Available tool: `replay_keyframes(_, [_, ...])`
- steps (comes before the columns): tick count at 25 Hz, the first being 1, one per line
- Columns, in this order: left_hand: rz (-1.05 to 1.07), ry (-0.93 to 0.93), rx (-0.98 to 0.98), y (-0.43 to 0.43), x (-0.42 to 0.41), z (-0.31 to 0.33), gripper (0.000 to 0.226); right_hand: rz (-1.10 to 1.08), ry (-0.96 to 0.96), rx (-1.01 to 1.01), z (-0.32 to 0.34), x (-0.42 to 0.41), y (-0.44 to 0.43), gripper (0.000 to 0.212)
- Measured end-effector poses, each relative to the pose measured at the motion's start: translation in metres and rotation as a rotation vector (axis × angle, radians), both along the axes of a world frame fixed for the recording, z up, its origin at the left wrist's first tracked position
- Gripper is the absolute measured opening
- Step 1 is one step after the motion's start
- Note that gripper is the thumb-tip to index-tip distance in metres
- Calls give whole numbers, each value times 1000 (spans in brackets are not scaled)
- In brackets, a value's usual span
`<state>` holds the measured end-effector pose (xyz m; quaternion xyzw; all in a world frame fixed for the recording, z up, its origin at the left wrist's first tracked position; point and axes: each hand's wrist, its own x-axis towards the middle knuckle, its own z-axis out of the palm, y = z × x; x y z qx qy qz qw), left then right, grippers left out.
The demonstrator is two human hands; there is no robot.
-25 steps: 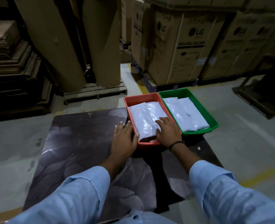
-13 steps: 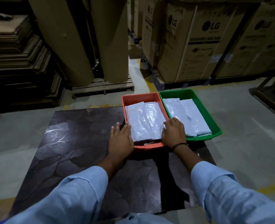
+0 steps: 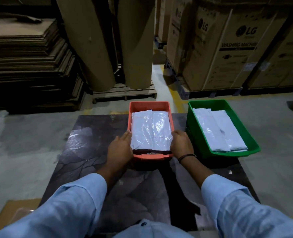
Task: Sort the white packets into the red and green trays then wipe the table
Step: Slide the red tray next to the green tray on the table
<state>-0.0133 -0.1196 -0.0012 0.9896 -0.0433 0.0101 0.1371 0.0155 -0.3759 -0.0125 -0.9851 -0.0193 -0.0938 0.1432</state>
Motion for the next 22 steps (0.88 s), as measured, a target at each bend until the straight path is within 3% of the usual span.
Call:
replay_keyframes(6, [39,14,162,79,3,-2,63,114,50,-74,7,7,77,24])
replay_keyframes(11, [69,-23,157,160,10,-18,64,262,60,-148,9,12,144,24])
replay_keyframes(22, [102,-41,207,300,25,-19,55,358,144,-138,21,19,276,25])
